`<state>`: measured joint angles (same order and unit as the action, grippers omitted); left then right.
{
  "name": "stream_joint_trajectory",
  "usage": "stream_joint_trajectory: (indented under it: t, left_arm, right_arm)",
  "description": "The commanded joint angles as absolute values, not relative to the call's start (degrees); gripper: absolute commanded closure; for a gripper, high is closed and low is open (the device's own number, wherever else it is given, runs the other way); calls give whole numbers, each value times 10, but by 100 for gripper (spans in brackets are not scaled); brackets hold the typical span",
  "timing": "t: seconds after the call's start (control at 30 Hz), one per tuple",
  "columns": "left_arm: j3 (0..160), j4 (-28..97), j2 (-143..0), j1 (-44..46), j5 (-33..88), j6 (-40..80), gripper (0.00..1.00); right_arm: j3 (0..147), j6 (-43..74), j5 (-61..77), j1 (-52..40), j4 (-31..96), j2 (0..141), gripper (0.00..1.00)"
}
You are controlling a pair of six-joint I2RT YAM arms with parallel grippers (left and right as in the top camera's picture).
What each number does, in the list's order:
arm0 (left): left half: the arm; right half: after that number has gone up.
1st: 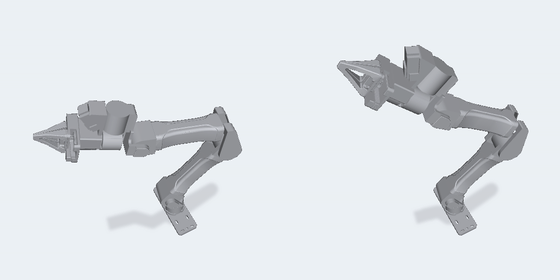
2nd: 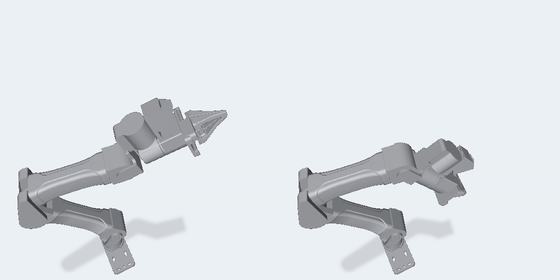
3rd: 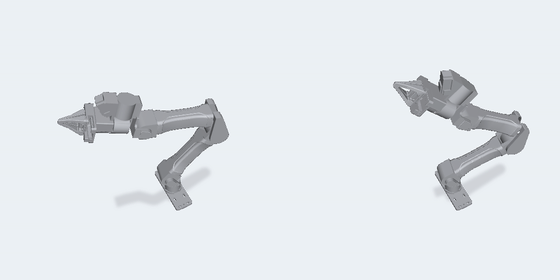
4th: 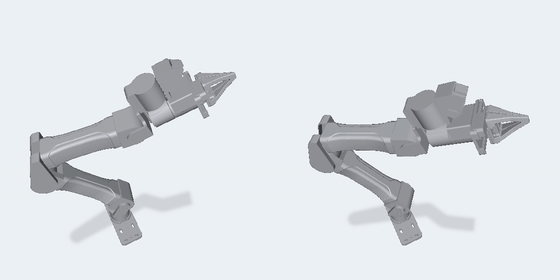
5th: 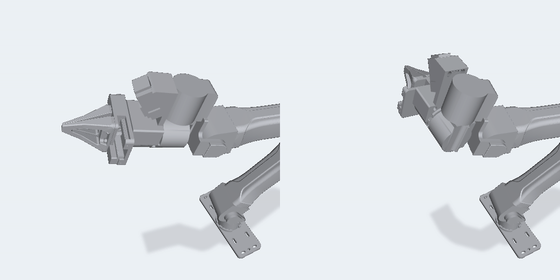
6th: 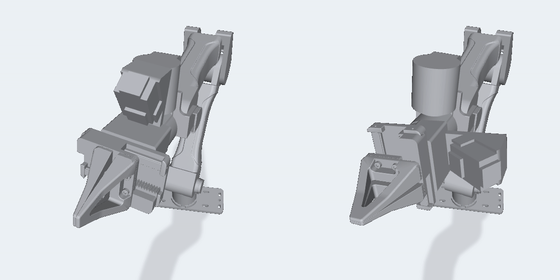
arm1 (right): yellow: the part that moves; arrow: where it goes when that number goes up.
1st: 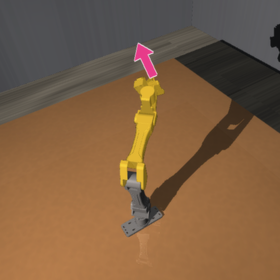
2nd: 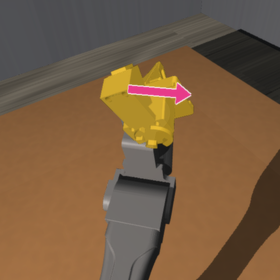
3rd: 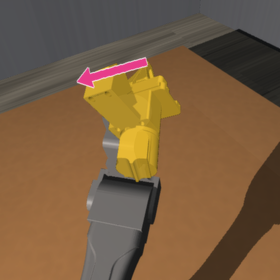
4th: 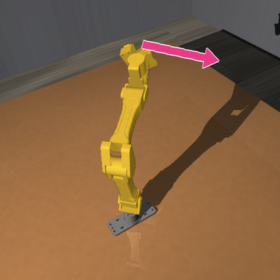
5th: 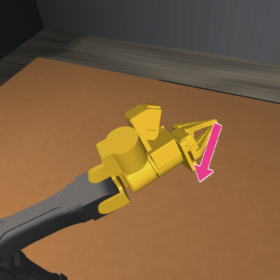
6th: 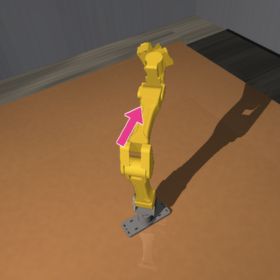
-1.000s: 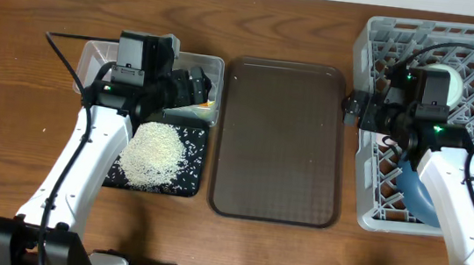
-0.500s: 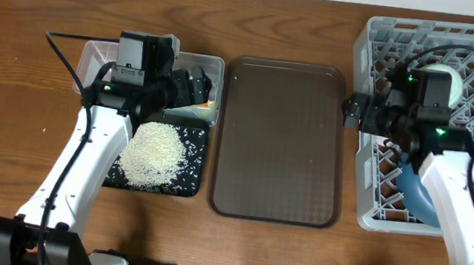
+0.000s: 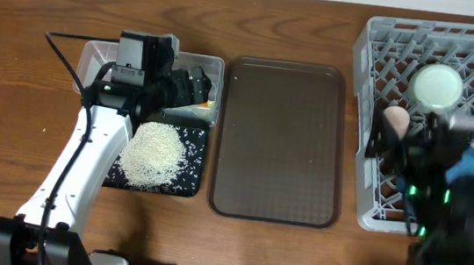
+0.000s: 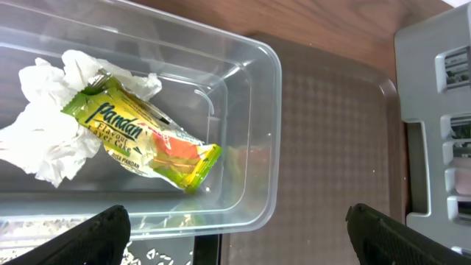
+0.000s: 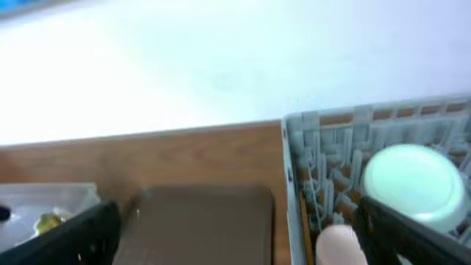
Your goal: Sort waste into correct bins and load items into the dishwasher rack
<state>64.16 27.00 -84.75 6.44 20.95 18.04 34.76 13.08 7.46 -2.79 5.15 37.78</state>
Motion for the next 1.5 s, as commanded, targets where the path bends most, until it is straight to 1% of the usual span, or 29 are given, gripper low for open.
stream_joint_trajectory:
  t: [0.0,0.1,0.2,0.27,0.87,0.93,1.07,1.3,1.47]
  left_arm:
    - [638,271,-853,63,206,181,3]
    - [638,271,-853,63,206,181,3]
    - [638,271,-853,63,206,181,3]
    - [638,271,-853,63,206,181,3]
    - [638,271,-853,63,206,181,3]
    - [638,271,-853,63,206,181,3]
    - [638,271,-853,63,206,181,3]
    - [638,271,-853,63,206,181,3]
    - [638,271,-853,63,206,181,3]
  right_arm:
    - [241,132,62,-23,-12,307,1]
    - [147,132,62,-23,-100,239,1]
    - [91,133,53,-23,-145,194,1]
    - [67,133,46,-23,-152,169,1]
    - [2,115,19,-23,-30,37,1]
    - [3,110,19,-23,5,19,1]
    - [3,79,19,-24,42,3,1]
    - [3,-46,22,-42,41,3,1]
    - [3,-48,19,-42,41,3,1]
